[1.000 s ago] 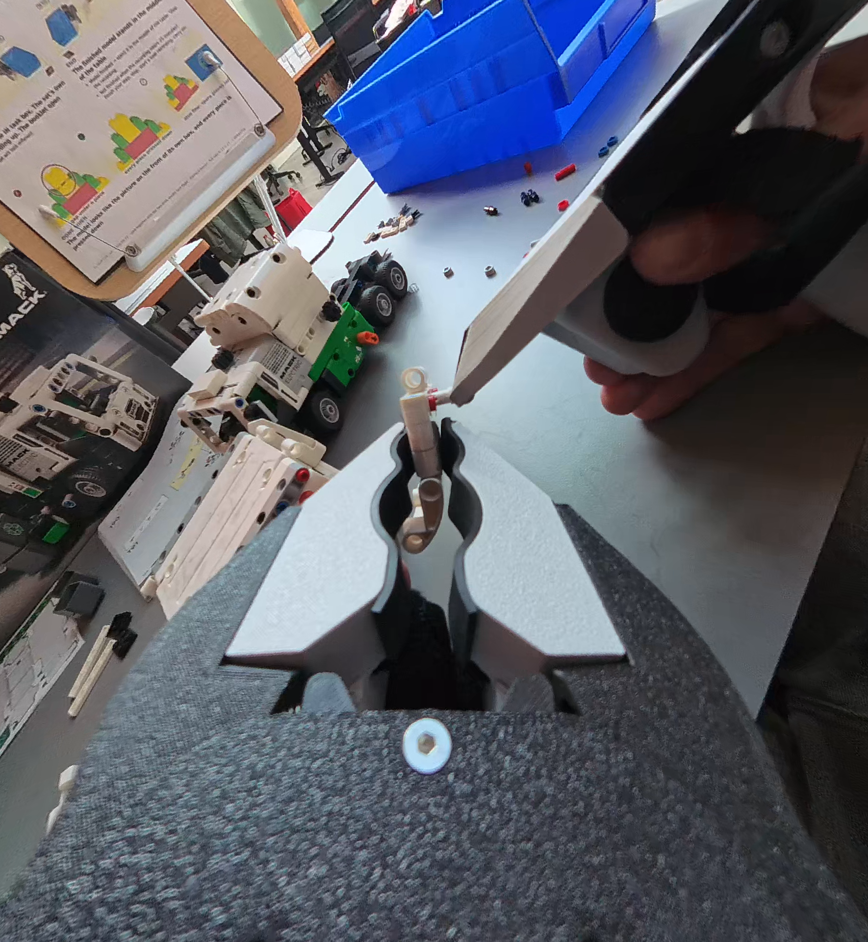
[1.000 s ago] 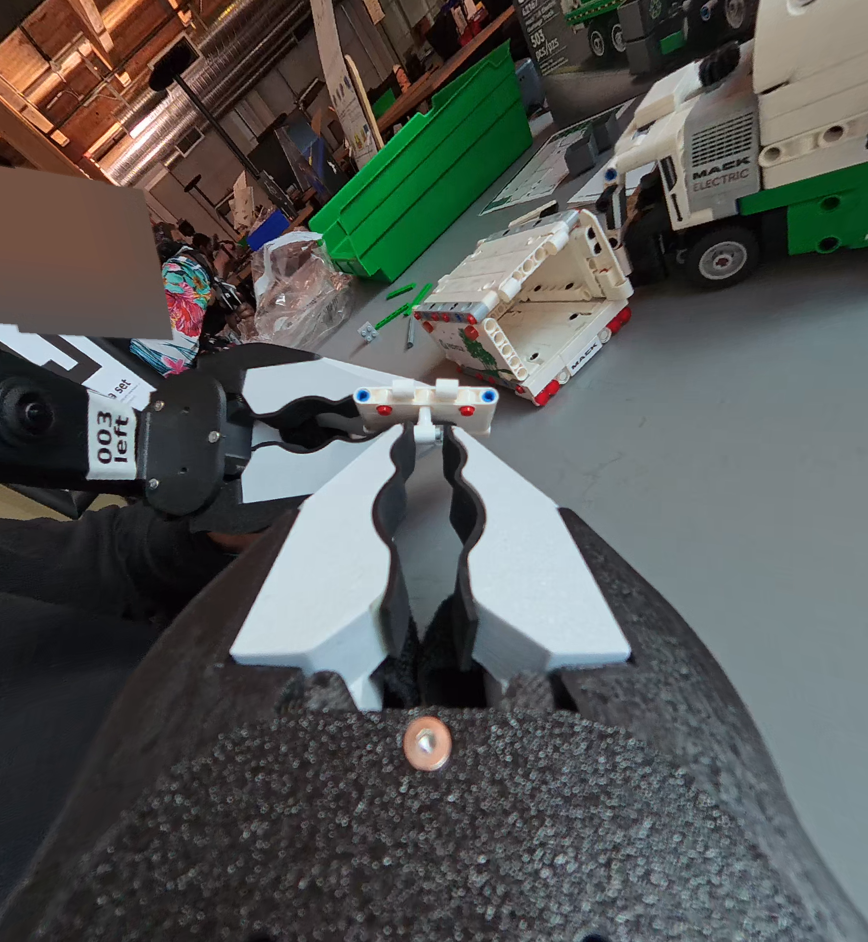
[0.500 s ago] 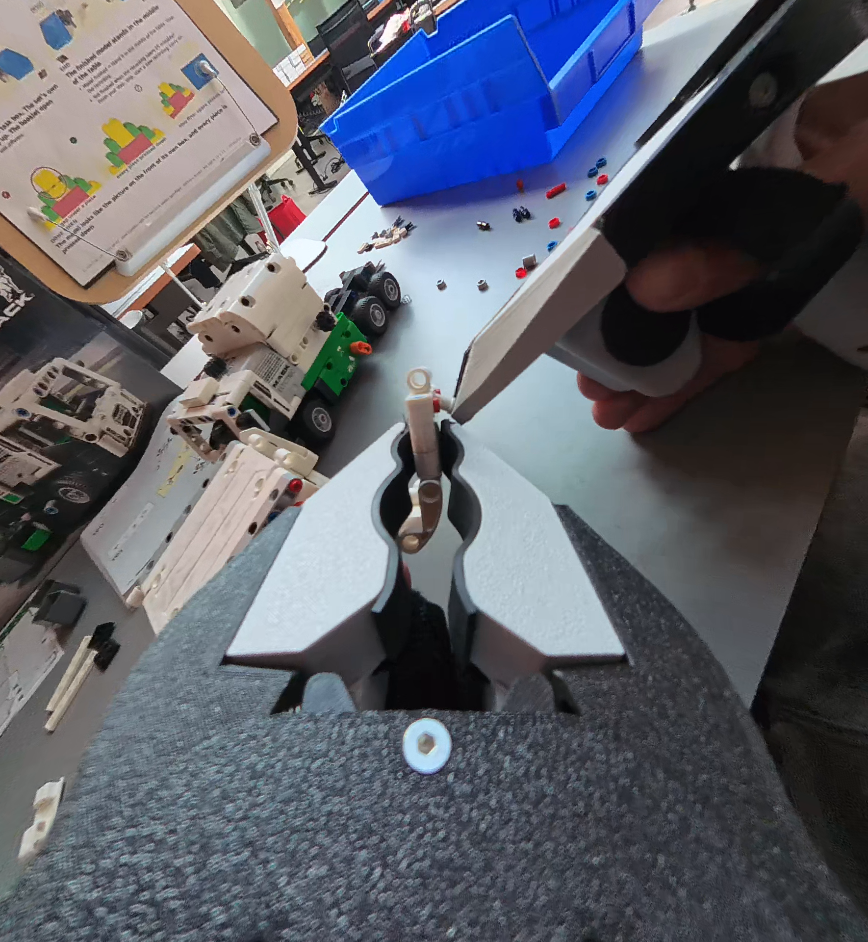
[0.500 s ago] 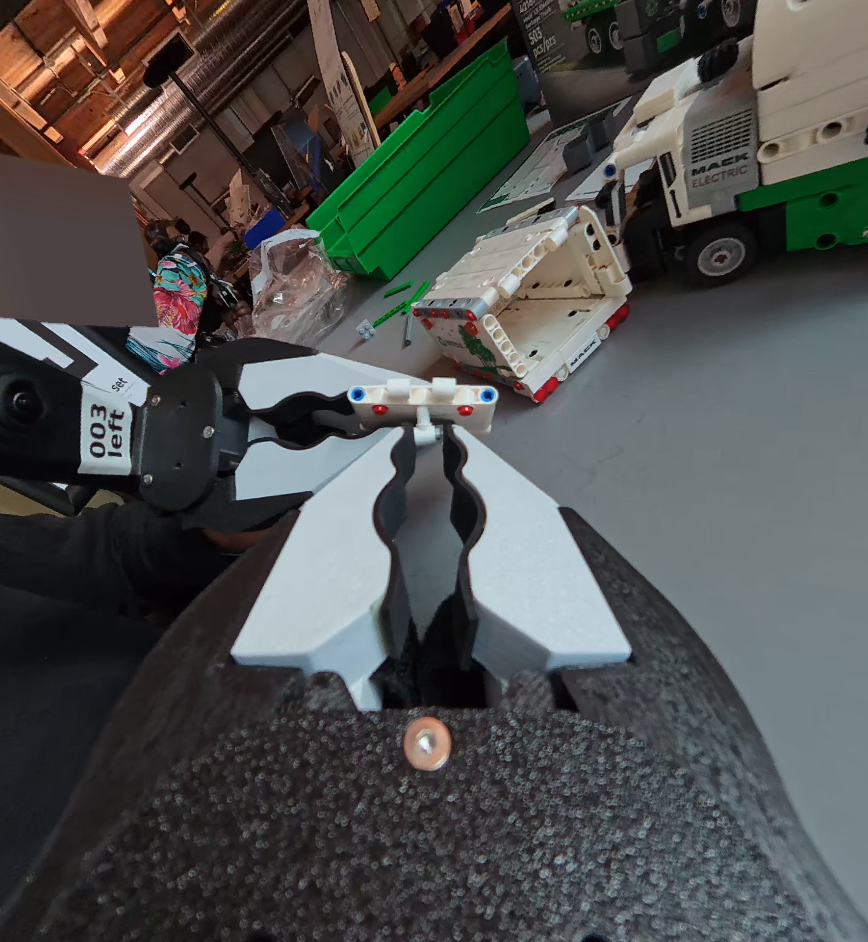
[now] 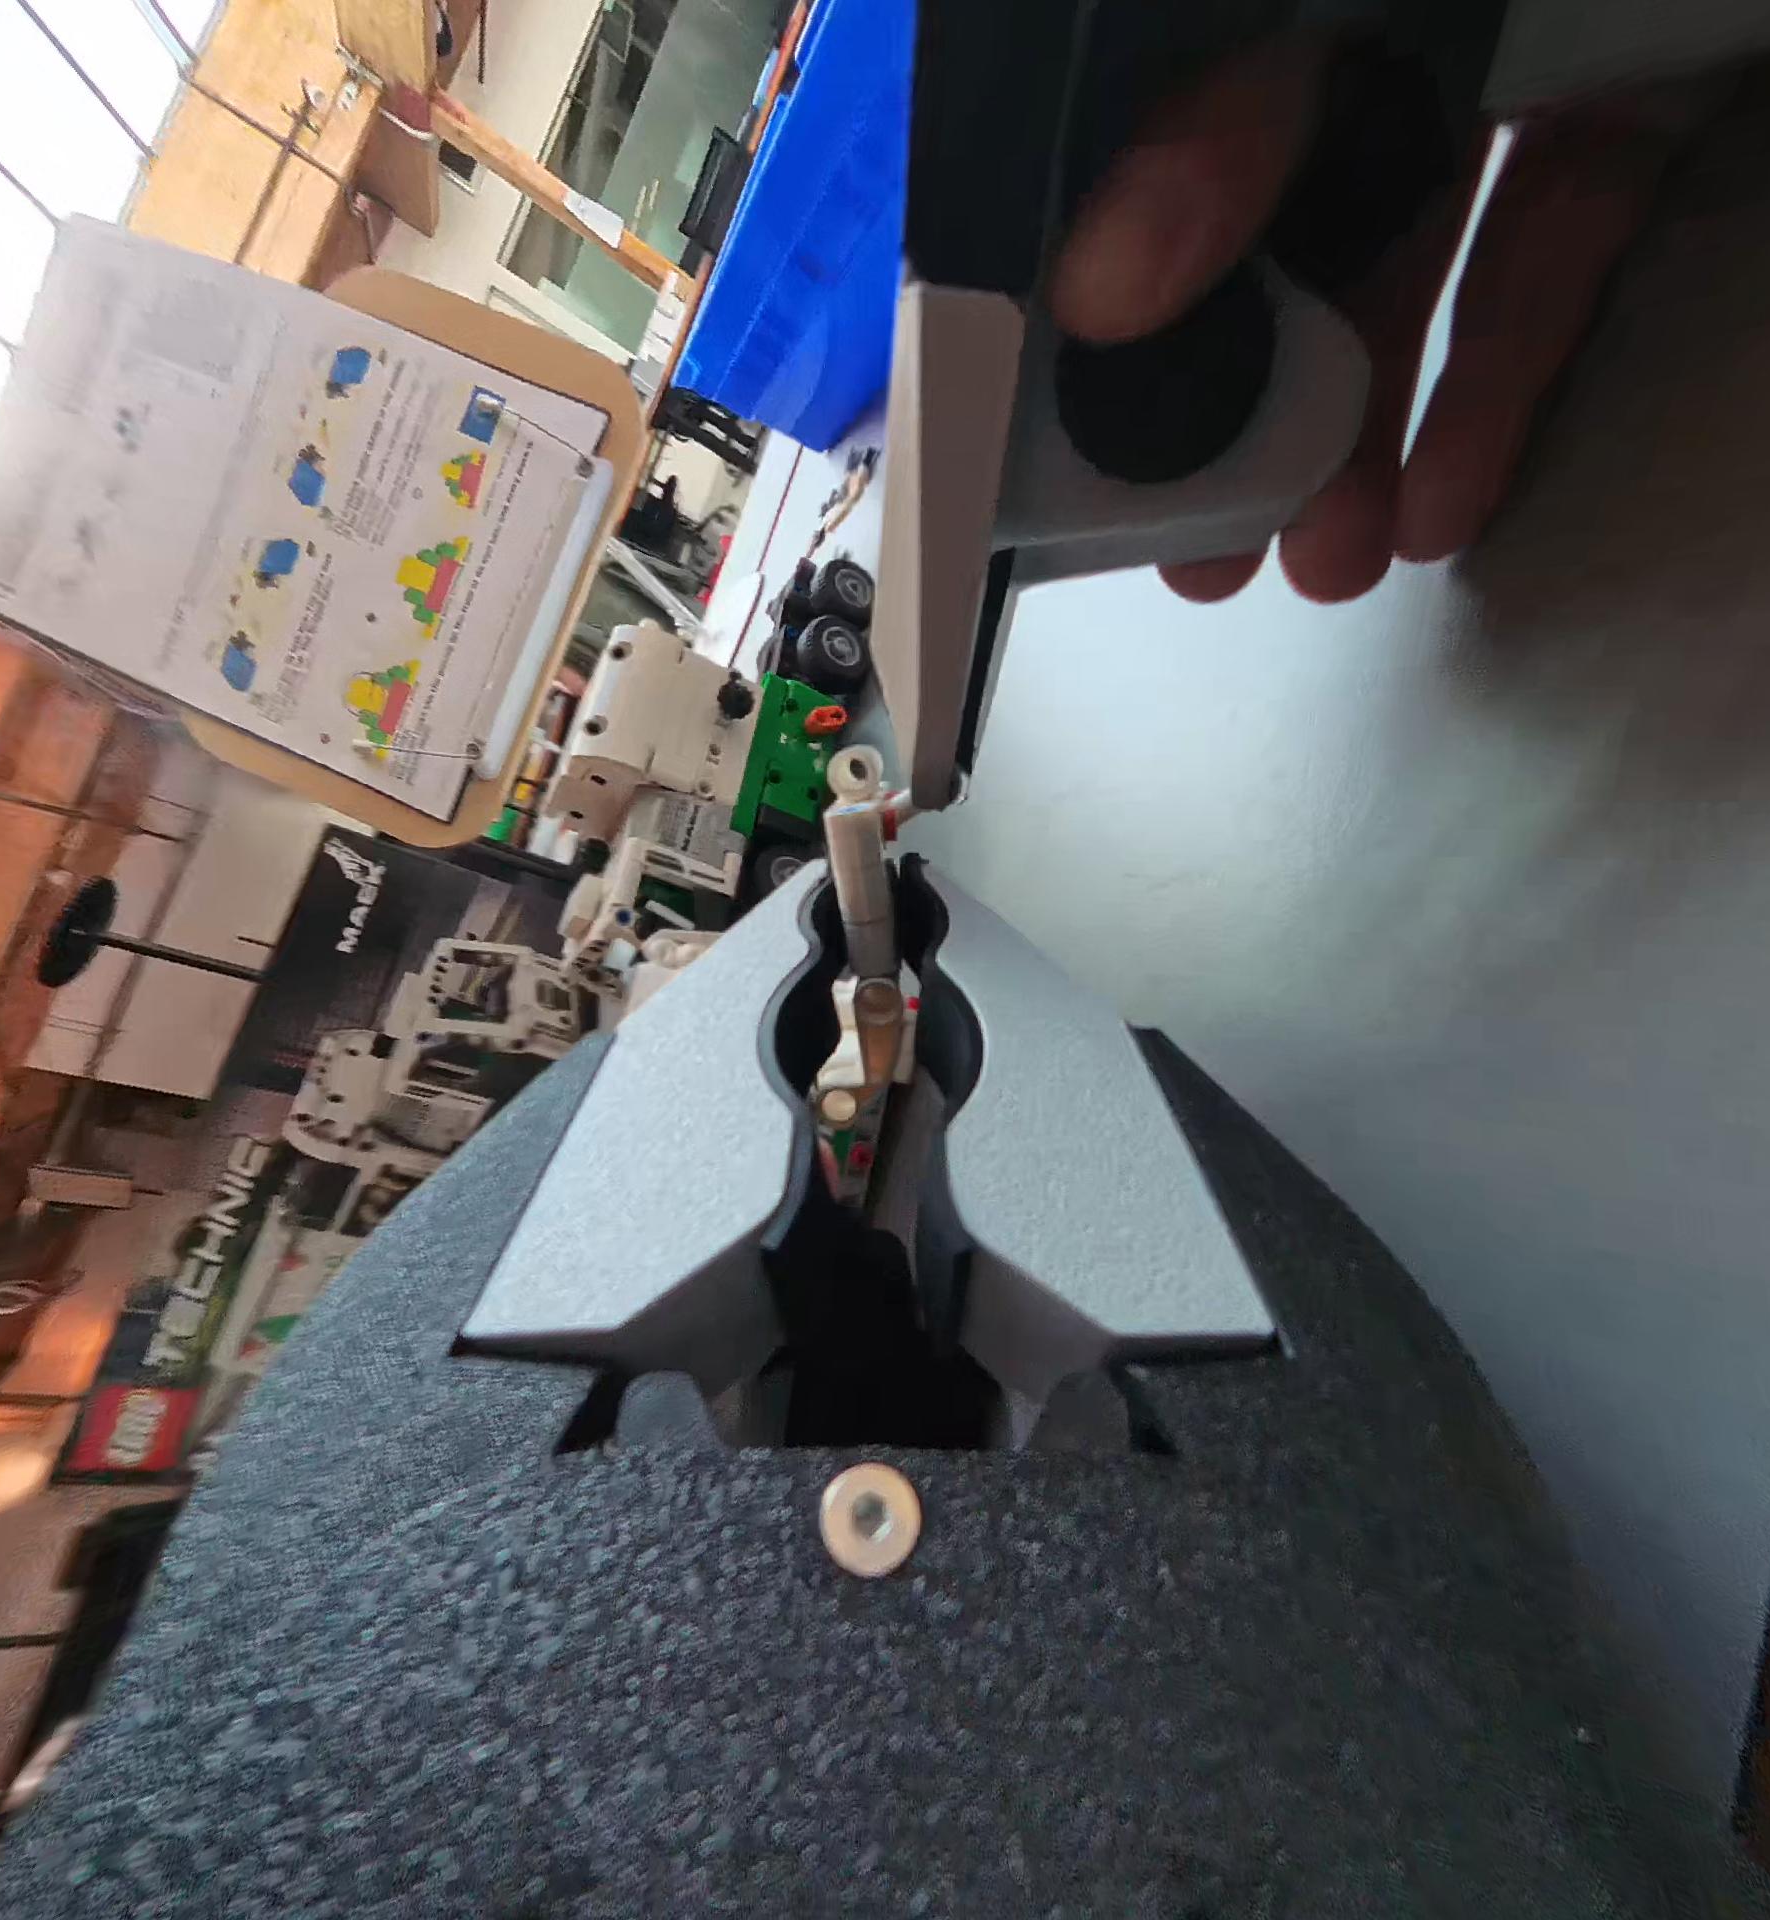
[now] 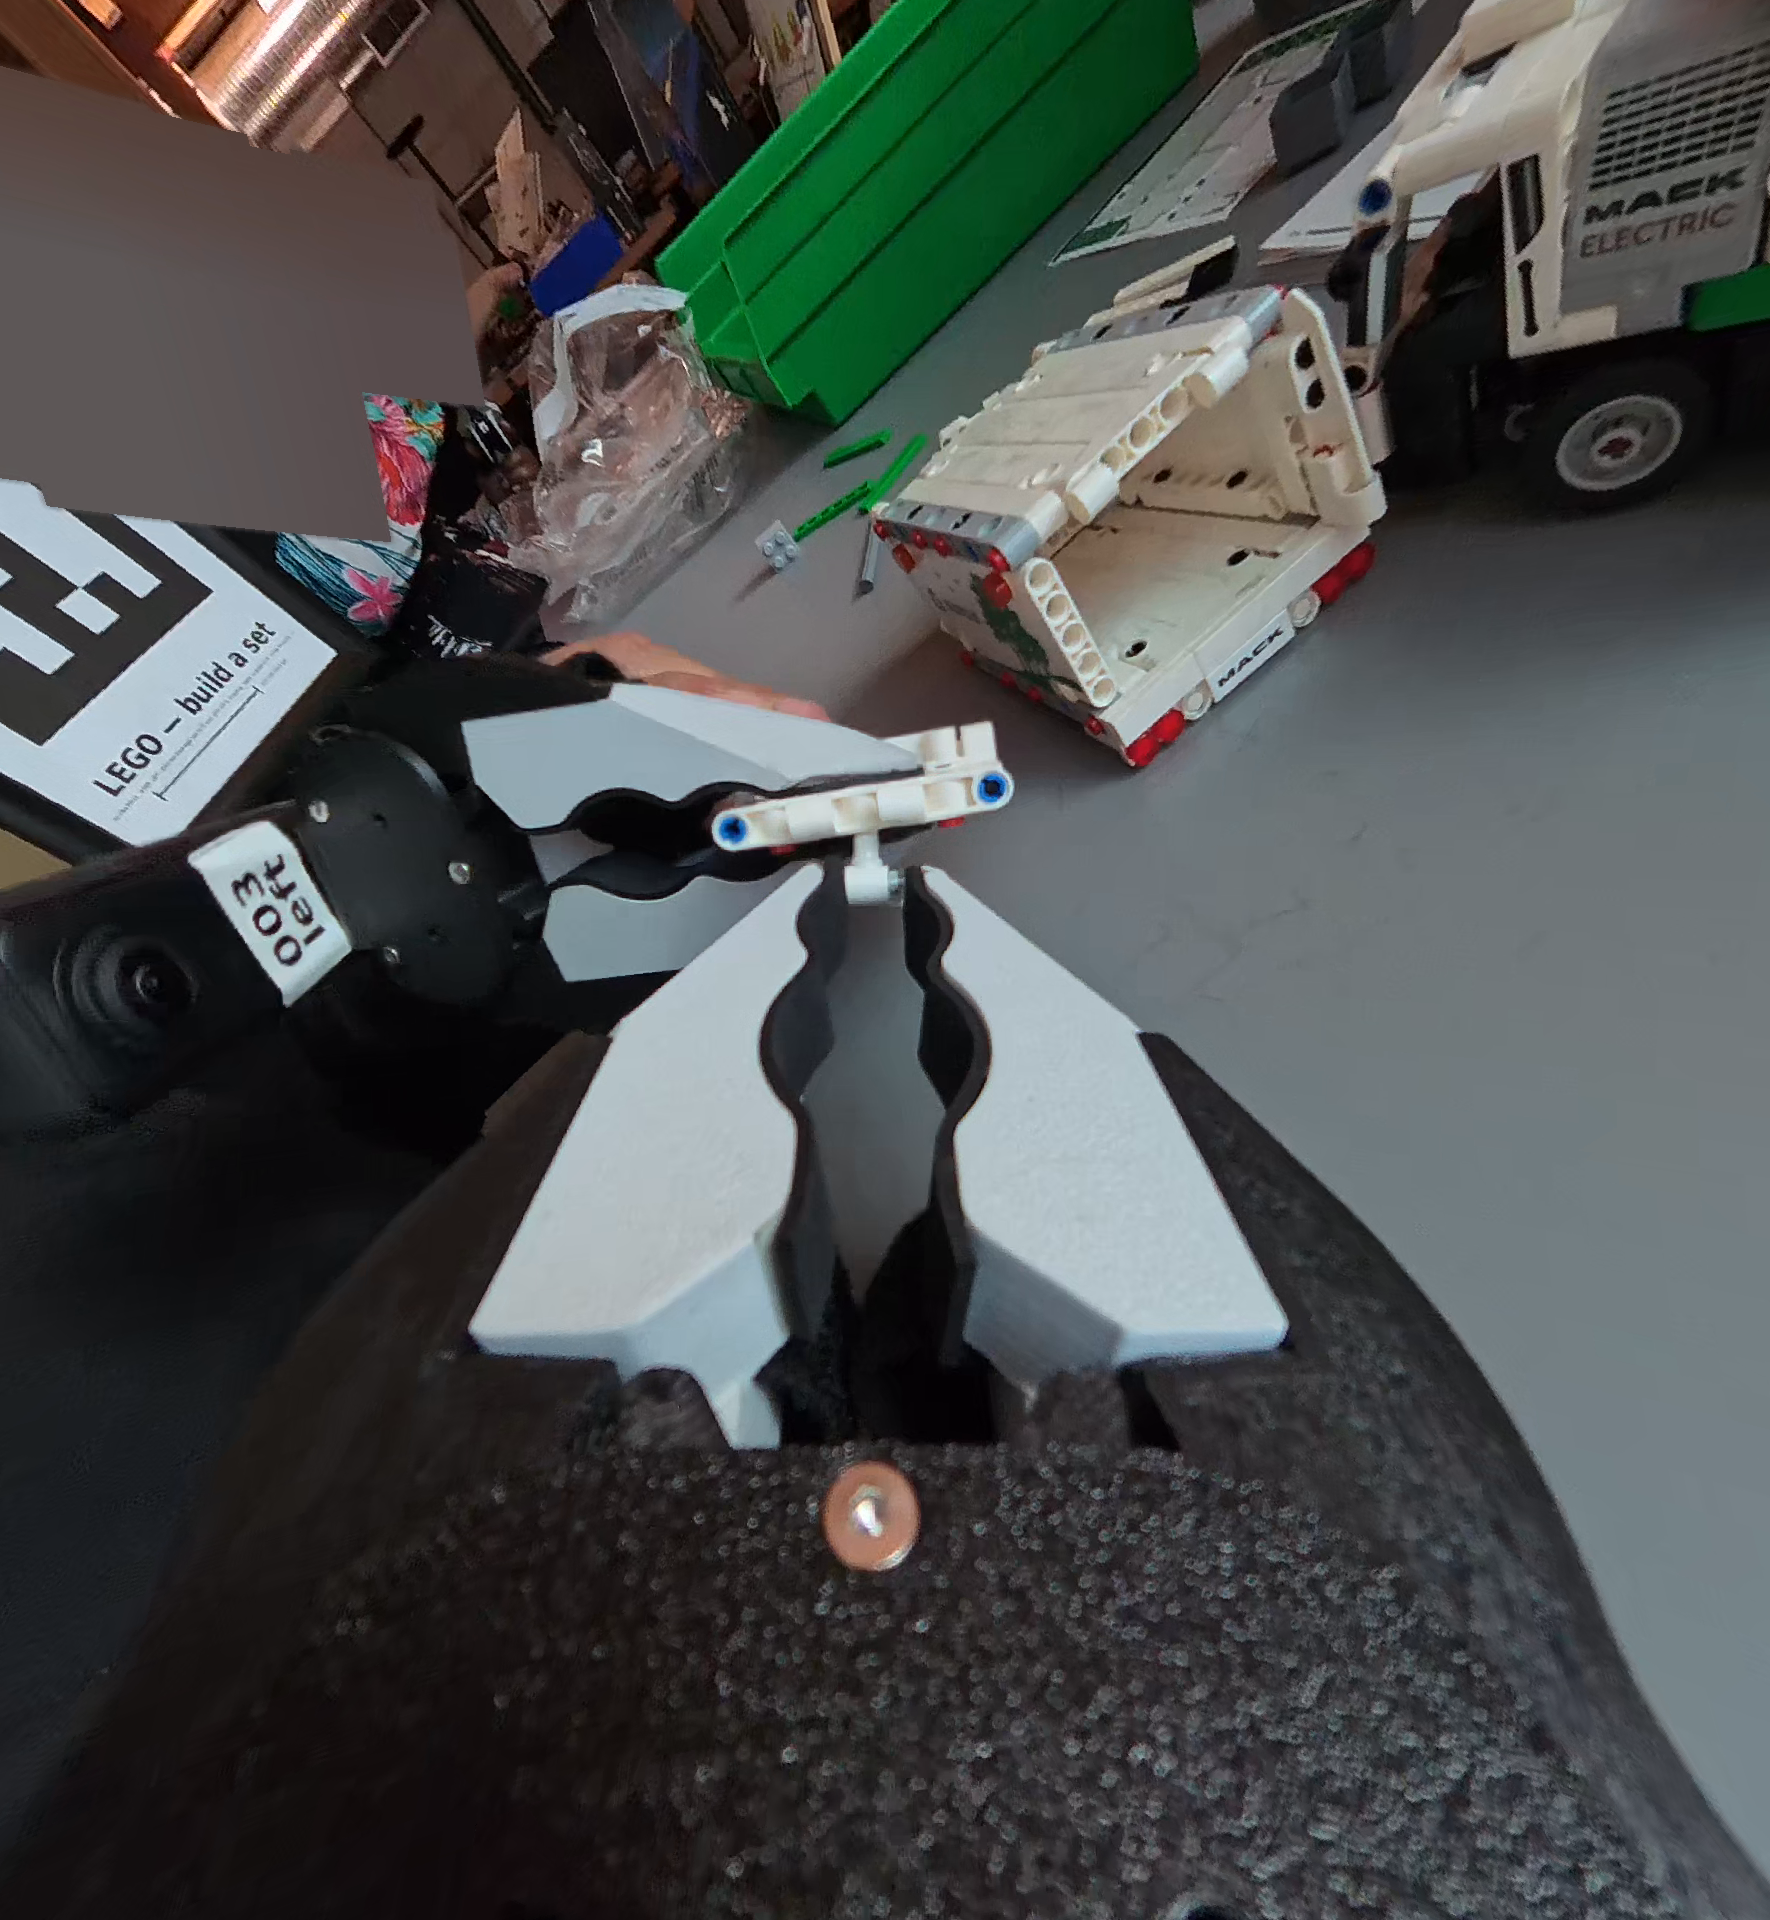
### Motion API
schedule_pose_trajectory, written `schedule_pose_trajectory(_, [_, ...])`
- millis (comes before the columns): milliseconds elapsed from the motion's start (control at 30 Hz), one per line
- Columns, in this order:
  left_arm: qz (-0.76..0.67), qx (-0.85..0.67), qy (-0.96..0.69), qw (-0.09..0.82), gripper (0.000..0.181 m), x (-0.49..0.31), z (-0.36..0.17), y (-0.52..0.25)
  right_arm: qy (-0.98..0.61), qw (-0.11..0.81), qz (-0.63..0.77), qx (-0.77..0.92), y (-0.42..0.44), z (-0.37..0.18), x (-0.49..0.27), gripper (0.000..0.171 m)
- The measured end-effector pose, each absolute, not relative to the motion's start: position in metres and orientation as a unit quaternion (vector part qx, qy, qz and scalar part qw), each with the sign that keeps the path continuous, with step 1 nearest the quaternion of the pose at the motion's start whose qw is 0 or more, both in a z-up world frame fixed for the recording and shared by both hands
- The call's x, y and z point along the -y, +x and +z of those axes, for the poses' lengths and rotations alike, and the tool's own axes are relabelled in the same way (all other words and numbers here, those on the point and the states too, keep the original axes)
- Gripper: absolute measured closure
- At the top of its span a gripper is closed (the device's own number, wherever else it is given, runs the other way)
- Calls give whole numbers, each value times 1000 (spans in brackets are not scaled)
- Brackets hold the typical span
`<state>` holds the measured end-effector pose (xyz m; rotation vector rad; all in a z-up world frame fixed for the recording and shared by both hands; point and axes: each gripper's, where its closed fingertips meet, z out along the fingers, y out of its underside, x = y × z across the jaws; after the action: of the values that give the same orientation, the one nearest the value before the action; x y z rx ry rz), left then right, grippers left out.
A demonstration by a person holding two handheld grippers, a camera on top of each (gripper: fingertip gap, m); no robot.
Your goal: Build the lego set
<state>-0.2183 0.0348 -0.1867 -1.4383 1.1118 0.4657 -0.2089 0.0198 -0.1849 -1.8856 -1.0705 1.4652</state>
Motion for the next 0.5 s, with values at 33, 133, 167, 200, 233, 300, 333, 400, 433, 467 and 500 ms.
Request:
schedule_pose_trajectory(33, [164,-463,-637,595,176,-35,-185,-217,-690,265,551,389,-209,-181,-21,162])
schedule_pose_trajectory(133, [88,-433,-675,592,175,-35,-185,-215,-686,266,561,379,-209,-178,-22,162])
schedule_pose_trajectory(167, [81,-429,-677,592,176,-35,-185,-214,-684,264,566,377,-209,-177,-22,162])
schedule_pose_trajectory(200, [75,-427,-682,590,176,-35,-186,-213,-686,260,567,375,-208,-178,-23,162])
schedule_pose_trajectory(233, [63,-421,-688,588,176,-35,-186,-212,-687,257,570,370,-208,-178,-23,162])
schedule_pose_trajectory(300, [28,-399,-702,589,176,-35,-184,-210,-683,247,587,358,-207,-175,-22,162])
schedule_pose_trajectory(333, [16,-388,-710,588,176,-35,-184,-209,-683,246,590,354,-207,-174,-23,162])
schedule_pose_trajectory(400, [1,-369,-720,588,175,-36,-181,-208,-680,260,590,348,-206,-172,-24,162])
schedule_pose_trajectory(433, [-3,-363,-723,588,175,-37,-181,-208,-681,264,589,346,-206,-171,-25,162])
schedule_pose_trajectory(467, [1,-359,-725,588,175,-38,-181,-208,-682,261,592,341,-206,-171,-26,162])
schedule_pose_trajectory(500, [8,-357,-725,590,176,-39,-181,-208,-683,253,598,336,-206,-171,-27,162])
